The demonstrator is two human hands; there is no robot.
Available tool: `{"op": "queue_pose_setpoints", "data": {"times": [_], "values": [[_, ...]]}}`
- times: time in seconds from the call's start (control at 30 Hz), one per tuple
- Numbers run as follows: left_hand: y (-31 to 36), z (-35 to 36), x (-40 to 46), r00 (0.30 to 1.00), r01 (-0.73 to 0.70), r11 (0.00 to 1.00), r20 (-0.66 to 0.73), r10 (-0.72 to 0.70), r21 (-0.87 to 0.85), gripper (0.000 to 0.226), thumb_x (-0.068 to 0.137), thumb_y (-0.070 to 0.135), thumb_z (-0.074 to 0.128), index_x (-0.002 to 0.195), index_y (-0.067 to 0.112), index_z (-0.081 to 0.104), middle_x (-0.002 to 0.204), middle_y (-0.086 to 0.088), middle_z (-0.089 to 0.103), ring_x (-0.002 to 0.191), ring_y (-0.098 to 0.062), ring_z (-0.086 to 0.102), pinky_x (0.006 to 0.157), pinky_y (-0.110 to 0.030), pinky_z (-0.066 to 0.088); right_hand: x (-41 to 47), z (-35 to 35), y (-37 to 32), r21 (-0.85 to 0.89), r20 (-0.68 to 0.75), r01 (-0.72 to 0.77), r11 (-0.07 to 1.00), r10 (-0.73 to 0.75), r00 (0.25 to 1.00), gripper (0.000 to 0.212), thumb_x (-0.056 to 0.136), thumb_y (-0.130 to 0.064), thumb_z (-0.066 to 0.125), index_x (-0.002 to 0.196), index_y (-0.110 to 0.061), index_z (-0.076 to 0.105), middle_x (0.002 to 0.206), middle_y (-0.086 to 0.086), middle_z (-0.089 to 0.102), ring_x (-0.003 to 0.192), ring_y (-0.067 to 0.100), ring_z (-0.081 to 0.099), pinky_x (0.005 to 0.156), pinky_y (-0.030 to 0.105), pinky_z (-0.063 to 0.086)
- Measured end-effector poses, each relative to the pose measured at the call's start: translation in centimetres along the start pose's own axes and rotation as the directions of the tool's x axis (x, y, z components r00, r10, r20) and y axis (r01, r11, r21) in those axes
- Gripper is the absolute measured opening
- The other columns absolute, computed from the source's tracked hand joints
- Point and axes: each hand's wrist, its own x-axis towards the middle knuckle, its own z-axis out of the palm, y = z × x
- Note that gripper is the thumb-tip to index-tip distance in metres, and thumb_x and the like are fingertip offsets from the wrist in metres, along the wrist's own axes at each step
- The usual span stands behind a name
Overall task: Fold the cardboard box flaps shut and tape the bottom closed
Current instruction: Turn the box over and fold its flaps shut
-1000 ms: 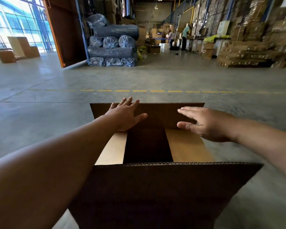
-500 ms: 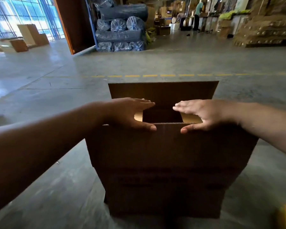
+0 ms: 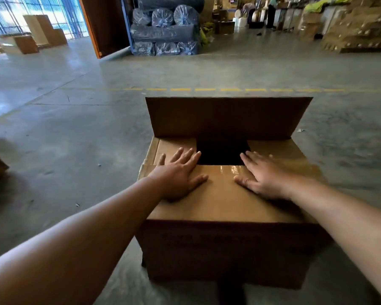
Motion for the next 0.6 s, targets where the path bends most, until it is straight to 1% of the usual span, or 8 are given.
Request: {"op": "queue_pose_setpoints", "data": {"times": [0.1,0.23,0.33,0.4,0.43,0.5,0.57,0.6], "values": [[-0.5,1.2,0.6,0.999,0.023,0.999,0.033,-0.022,-0.031,0.090,0.085,0.085,0.014,0.158,0.036,-0.006,0.166,0.008,-0.011,0.151,-0.013,-0.016,0.123,-0.054,-0.001,0.1,1.4,-0.5,0.033,0.012,-0.035,0.999,0.035,0.999,0.090,0.081,-0.081,0.008,0.153,-0.030,-0.007,0.163,-0.004,-0.002,0.148,0.015,-0.002,0.118,0.037,-0.001],[-0.8,1.4,0.7,0.999,0.030,0.997,-0.032,-0.032,-0.070,0.094,0.083,0.087,0.018,0.158,0.034,-0.003,0.167,0.008,-0.007,0.152,-0.010,-0.012,0.124,-0.050,0.001,0.0,0.9,-0.5,0.030,0.016,-0.023,0.999,0.023,1.000,0.093,0.078,-0.082,0.007,0.154,-0.030,-0.004,0.163,-0.005,0.001,0.148,0.014,-0.001,0.119,0.036,0.002],[-0.9,1.7,0.4,0.990,0.031,0.991,-0.135,-0.050,-0.133,0.094,0.085,0.085,0.026,0.159,0.035,-0.002,0.167,0.008,-0.004,0.152,-0.009,-0.010,0.125,-0.046,0.004,0.0,-0.2,-0.6,0.040,0.001,-0.026,0.999,0.026,1.000,0.093,0.079,-0.082,0.017,0.154,-0.030,0.007,0.161,-0.002,0.014,0.147,0.017,0.014,0.117,0.037,0.017],[-1.0,1.9,0.2,0.978,0.033,0.987,-0.199,-0.065,-0.159,0.092,0.086,0.083,0.031,0.158,0.036,-0.002,0.167,0.009,-0.006,0.151,-0.008,-0.013,0.125,-0.045,0.004,0.5,-2.1,-1.1,0.098,-0.218,0.033,0.995,-0.010,0.976,0.089,0.080,-0.080,0.029,0.151,-0.026,0.025,0.153,0.001,0.036,0.139,0.020,0.034,0.109,0.039,0.036],[-1.0,1.9,0.1,0.971,0.038,0.985,-0.225,-0.075,-0.168,0.092,0.087,0.082,0.032,0.158,0.036,-0.003,0.167,0.008,-0.009,0.151,-0.009,-0.016,0.125,-0.045,0.003,1.1,-3.5,-1.4,0.125,-0.375,0.091,0.988,-0.038,0.926,0.081,0.084,-0.074,0.036,0.147,-0.023,0.035,0.147,0.003,0.045,0.133,0.022,0.042,0.104,0.039,0.040],[-0.9,1.9,-0.1,0.957,0.055,0.984,-0.272,-0.100,-0.167,0.092,0.088,0.079,0.033,0.158,0.036,-0.008,0.165,0.006,-0.020,0.149,-0.011,-0.024,0.125,-0.046,0.000,2.8,-6.8,-1.5,0.126,-0.630,0.199,0.972,-0.076,0.773,0.065,0.088,-0.059,0.044,0.138,-0.018,0.049,0.135,0.008,0.056,0.125,0.026,0.048,0.102,0.038,0.041],[-0.7,1.8,-0.4,0.939,0.084,0.988,-0.321,-0.122,-0.132,0.093,0.089,0.078,0.033,0.157,0.034,-0.015,0.161,0.003,-0.032,0.146,-0.015,-0.032,0.124,-0.048,-0.003,4.7,-9.8,-1.1,0.075,-0.737,0.190,0.979,-0.074,0.672,0.064,0.086,-0.058,0.042,0.134,-0.016,0.052,0.131,0.011,0.057,0.122,0.031,0.049,0.102,0.041,0.039],[-0.6,1.7,-0.5,0.928,0.091,0.991,-0.352,-0.120,-0.098,0.094,0.089,0.077,0.032,0.156,0.034,-0.018,0.160,0.001,-0.036,0.146,-0.017,-0.034,0.124,-0.050,-0.003,5.7,-11.0,-0.6,0.064,-0.731,0.139,0.988,-0.048,0.681,0.067,0.086,-0.060,0.040,0.135,-0.016,0.050,0.133,0.012,0.055,0.123,0.032,0.047,0.103,0.043,0.038]]}}
